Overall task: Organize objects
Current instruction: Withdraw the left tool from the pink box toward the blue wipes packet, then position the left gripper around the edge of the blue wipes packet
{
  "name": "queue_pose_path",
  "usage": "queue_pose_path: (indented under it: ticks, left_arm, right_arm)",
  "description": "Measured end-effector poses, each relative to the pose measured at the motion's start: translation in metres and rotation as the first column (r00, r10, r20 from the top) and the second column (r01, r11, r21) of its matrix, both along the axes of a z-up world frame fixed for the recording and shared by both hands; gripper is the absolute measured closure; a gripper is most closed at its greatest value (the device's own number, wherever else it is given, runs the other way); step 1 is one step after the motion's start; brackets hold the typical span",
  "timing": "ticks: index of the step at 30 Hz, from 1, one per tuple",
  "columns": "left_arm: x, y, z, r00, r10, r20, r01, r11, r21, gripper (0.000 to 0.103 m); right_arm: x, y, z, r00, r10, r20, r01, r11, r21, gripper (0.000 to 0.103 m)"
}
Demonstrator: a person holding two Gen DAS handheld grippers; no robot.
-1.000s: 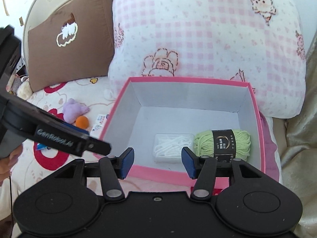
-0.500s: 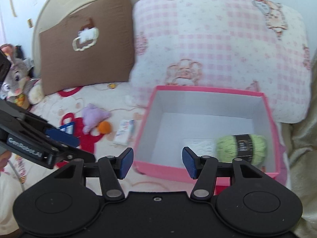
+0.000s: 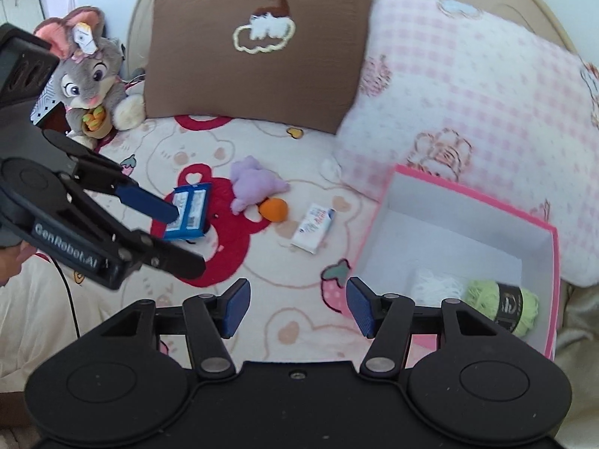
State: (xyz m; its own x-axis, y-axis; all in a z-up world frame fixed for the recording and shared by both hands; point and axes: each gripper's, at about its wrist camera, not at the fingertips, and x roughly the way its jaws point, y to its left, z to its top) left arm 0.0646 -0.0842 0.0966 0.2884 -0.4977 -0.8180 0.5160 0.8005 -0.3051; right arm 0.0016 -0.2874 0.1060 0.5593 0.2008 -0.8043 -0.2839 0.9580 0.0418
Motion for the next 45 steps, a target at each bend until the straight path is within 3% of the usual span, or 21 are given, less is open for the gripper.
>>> queue_pose_path:
  ticks: [7, 19, 23, 26, 29, 33, 38, 45]
  left_arm:
    - [0.0, 0.034, -0.004, 1.0, 0.016, 0.01, -0.017, 1.0, 0.016, 0.031]
    - [0.009, 0.075, -0.011, 0.999, 0.038, 0.034, -0.038, 0.999, 0.001, 0.027]
    - [0.016, 0.089, -0.023, 0.998, 0.062, 0.023, -0.062, 0.998, -0.017, 0.026]
    - [0.023, 0.102, -0.031, 0.994, 0.106, 0.034, -0.105, 0.994, -0.032, 0.018]
    - [0.027, 0.116, -0.039, 0.99, 0.131, 0.043, -0.129, 0.99, -0.048, 0.016]
    - [0.032, 0.13, -0.048, 0.982, 0.179, 0.057, -0.177, 0.983, -0.05, 0.01]
    - [0.038, 0.147, -0.068, 0.978, 0.208, 0.016, -0.206, 0.974, -0.092, 0.008]
    - [0.047, 0.163, -0.1, 0.97, 0.243, 0.02, -0.241, 0.968, -0.069, 0.007]
  right_arm:
    - [0.001, 0.039, 0.01, 0.996, 0.09, 0.019, -0.09, 0.996, -0.017, 0.036]
    - [0.01, 0.086, -0.022, 0.987, 0.158, 0.021, -0.158, 0.987, 0.008, 0.032]
    - [0.019, 0.104, -0.034, 0.983, 0.181, 0.011, -0.181, 0.983, 0.023, 0.029]
    - [0.022, 0.118, -0.043, 0.977, 0.213, 0.024, -0.212, 0.977, -0.014, 0.023]
    - [0.025, 0.128, -0.052, 0.972, 0.23, 0.05, -0.227, 0.972, -0.069, 0.023]
    - [0.034, 0.138, -0.062, 0.97, 0.239, 0.039, -0.237, 0.97, -0.051, 0.023]
    - [0.04, 0.162, -0.072, 0.954, 0.288, 0.085, -0.284, 0.957, -0.057, 0.023]
    - [0.051, 0.188, -0.104, 0.945, 0.311, 0.105, -0.306, 0.95, -0.068, 0.023]
